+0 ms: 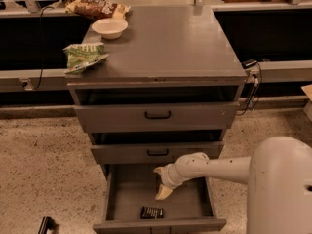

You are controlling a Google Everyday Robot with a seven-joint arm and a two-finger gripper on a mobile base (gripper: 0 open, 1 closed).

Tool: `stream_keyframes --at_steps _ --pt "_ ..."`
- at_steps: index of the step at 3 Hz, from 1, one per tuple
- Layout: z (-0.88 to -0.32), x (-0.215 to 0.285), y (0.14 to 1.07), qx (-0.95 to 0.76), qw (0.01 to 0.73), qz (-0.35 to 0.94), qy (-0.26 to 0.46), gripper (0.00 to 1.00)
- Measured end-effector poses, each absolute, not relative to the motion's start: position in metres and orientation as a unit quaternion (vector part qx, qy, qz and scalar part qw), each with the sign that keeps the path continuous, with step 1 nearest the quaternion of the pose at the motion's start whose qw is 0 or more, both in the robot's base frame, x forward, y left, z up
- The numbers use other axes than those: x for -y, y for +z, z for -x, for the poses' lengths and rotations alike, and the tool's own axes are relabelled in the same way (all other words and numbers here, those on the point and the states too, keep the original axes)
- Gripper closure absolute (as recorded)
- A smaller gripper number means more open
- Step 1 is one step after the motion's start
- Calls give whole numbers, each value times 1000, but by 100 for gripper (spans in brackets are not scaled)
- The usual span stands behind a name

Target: Pick rxbar chocolate from bottom drawer and place on counter

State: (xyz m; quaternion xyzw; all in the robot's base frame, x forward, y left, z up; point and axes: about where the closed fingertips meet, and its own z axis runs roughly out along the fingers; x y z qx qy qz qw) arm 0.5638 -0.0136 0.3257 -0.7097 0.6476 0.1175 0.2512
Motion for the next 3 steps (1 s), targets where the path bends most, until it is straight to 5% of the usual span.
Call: stream_keyframes --at_steps 1,2,3 --pt "-571 26 288 -660 247 703 99 25" --pt "-570 26 285 -660 246 702 99 6" --pt "-569 26 270 -666 234 701 102 0"
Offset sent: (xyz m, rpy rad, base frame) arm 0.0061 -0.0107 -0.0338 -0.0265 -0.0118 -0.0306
